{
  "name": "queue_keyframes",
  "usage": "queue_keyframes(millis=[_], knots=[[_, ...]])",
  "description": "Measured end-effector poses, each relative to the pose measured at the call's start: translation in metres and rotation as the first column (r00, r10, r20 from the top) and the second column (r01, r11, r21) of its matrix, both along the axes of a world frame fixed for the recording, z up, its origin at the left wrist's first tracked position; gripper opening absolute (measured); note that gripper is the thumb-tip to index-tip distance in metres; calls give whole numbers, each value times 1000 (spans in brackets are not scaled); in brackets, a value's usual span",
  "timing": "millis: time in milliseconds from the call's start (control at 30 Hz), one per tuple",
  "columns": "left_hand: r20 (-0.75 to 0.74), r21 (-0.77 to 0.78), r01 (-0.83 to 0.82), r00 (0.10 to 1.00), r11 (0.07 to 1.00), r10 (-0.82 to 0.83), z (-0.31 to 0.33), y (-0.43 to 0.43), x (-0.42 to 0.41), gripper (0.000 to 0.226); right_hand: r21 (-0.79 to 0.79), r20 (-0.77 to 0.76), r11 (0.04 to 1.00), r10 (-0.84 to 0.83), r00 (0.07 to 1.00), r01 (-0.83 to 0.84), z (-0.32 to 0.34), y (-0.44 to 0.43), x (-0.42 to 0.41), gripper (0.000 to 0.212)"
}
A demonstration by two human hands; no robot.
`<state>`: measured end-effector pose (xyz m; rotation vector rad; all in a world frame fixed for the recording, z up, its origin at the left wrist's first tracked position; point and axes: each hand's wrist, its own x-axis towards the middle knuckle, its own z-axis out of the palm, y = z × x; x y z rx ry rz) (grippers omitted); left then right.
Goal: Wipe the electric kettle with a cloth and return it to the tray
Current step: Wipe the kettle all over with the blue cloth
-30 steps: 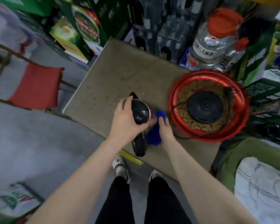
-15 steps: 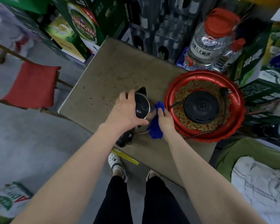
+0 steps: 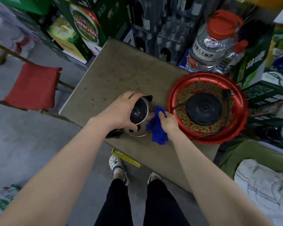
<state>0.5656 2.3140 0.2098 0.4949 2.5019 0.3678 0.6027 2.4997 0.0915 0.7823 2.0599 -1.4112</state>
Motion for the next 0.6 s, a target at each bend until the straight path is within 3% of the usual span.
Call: queue_keyframes(millis=[100, 233, 333, 433, 600], knots=[[-21, -185, 271, 960, 945, -280, 10, -9, -20, 117, -67, 40, 997, -38, 998, 40, 8, 6, 5, 32], [-134, -335, 325, 913, 884, -386, 16, -17, -13, 113, -299, -151, 912, -335, 930, 281, 38, 3, -2, 11], [-282, -248, 100, 944, 964, -170, 7, -26, 18, 118, -455, -206, 867, -326, 923, 204, 57, -11, -15, 30], [-308, -185, -135, 949, 973, 73, -2, -23, 42, 122, -435, -203, 898, -166, 965, 63, 57, -21, -18, 28], [-338, -164, -145, 937, 976, 83, -5, -16, 30, 108, -512, -95, 839, -266, 959, 182, 61, -21, -10, 32]])
